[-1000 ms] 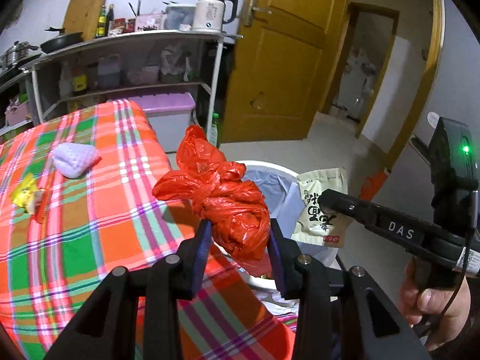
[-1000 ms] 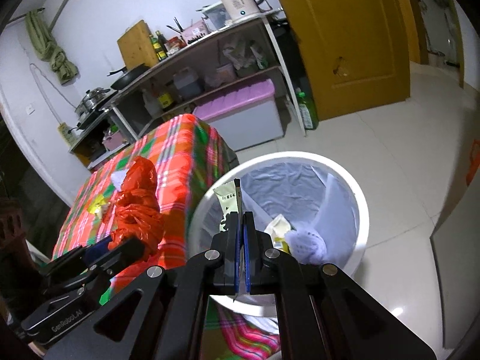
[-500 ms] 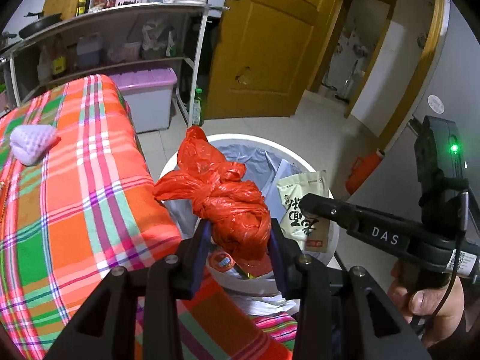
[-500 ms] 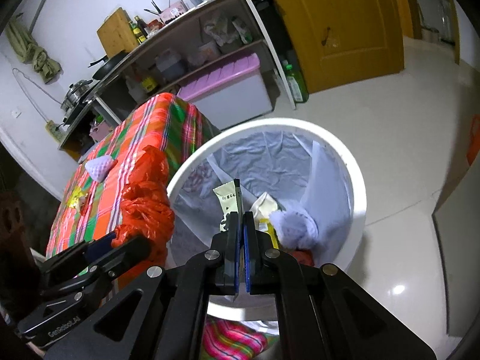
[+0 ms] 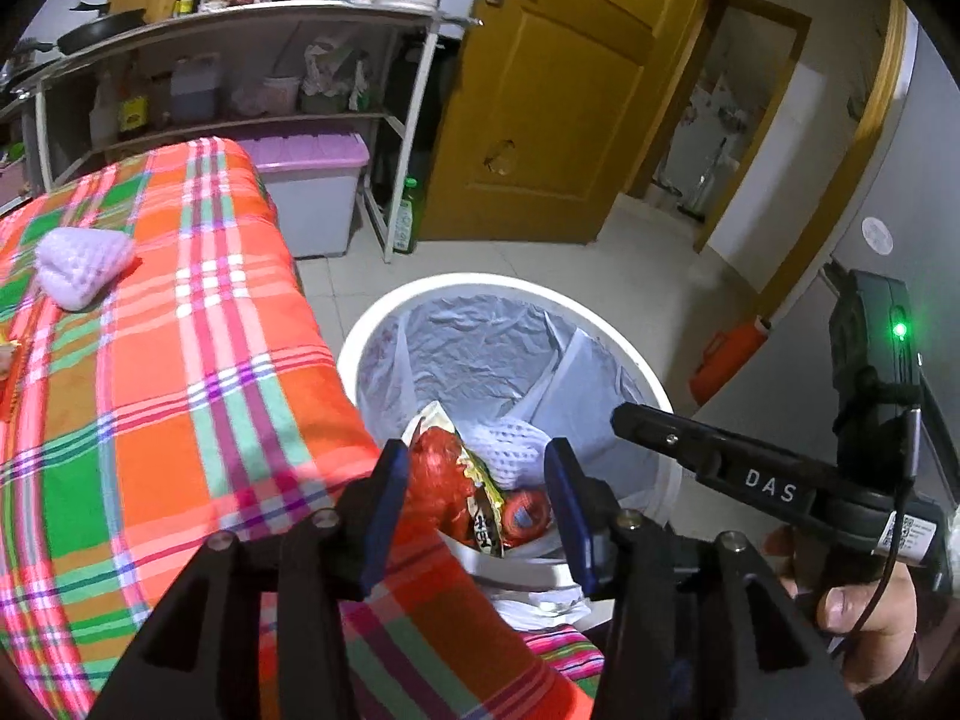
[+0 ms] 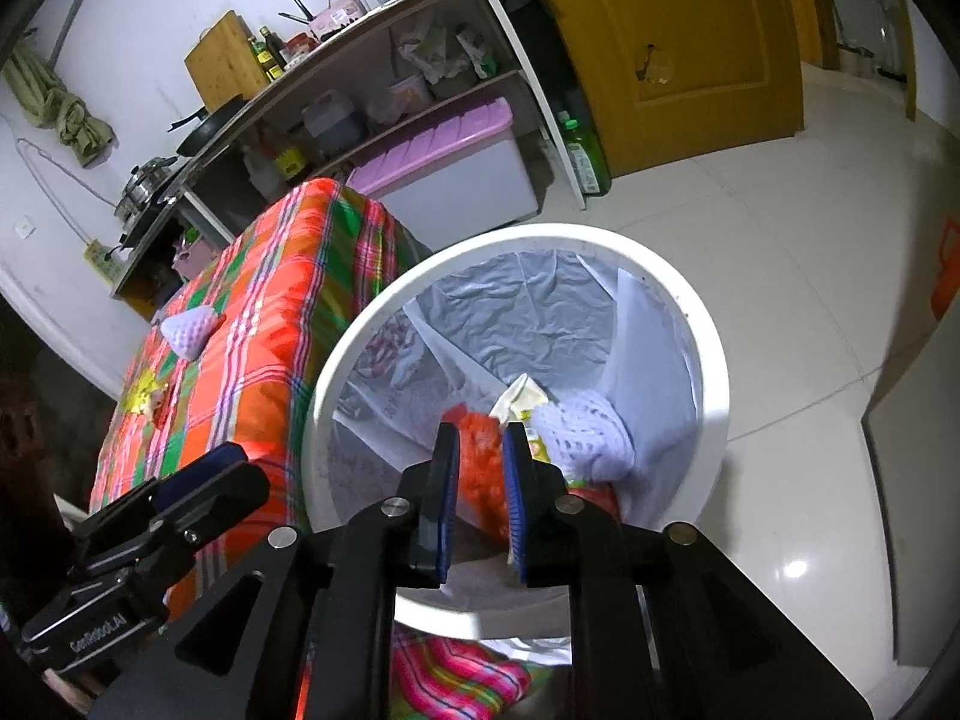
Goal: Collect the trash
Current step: 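Carry both items to the bin and open both tools to drop them, then move both open tools back over the table toward the yellow wrapper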
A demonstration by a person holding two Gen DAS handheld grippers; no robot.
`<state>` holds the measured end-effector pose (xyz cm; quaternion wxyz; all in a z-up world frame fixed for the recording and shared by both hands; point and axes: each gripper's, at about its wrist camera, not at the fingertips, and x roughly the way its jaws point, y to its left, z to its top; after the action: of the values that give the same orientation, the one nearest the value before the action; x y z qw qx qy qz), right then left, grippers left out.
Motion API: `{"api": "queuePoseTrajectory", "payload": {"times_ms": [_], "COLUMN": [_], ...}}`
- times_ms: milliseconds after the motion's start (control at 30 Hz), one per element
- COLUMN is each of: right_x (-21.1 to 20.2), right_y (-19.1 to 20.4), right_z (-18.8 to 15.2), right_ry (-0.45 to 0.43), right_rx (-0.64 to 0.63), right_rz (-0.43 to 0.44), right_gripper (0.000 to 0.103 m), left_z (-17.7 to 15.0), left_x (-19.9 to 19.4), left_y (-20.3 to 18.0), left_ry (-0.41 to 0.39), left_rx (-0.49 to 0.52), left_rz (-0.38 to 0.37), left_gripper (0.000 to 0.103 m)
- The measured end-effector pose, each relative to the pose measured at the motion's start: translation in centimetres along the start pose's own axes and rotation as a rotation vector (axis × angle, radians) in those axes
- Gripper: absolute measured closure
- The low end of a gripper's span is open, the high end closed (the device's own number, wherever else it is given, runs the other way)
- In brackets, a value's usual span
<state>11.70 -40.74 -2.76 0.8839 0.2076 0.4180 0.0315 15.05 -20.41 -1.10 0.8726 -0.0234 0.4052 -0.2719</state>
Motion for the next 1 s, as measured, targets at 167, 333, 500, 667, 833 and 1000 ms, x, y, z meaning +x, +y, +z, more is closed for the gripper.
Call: {"api": "queuePoseTrajectory", "payload": {"times_ms": [167,333,500,667,833,1000], "right_x": [-1.7,-3.0,-3.8,-4.0,-3.7,-3.4], "right_y": [1.3,3.4,5.9,8.1,10.2,12.2], "right_z": [-0.1,-0.5,-1.0,-1.4,-1.6,-1.8], "right_ry": [-0.030,-0.054,-0.073,-0.078,-0.073,-0.070], "right_rx": [-0.030,-0.077,-0.137,-0.177,-0.214,-0.249], "right_rz": [0.017,0.046,0.087,0.121,0.149,0.174], "right_gripper": [0.088,0.087,0.073,0.066,0.065,0.064], "left_z": [-0.3,-0.6,-1.2,-1.8,-2.5,-3.3], "left_x": [-2.2,-4.4,-6.3,-8.2,-9.5,-10.6], "left_y": [0.7,1.5,2.8,4.4,6.5,8.6], "left_ry": [-0.050,-0.094,-0.125,-0.153,-0.168,-0.180], "left_rx": [-0.014,-0.029,-0.052,-0.079,-0.113,-0.149], "left_rz": [0.024,0.050,0.083,0.124,0.162,0.195], "left_gripper": [0.054,0.054,0.054,0.054,0.054,0.054]}}
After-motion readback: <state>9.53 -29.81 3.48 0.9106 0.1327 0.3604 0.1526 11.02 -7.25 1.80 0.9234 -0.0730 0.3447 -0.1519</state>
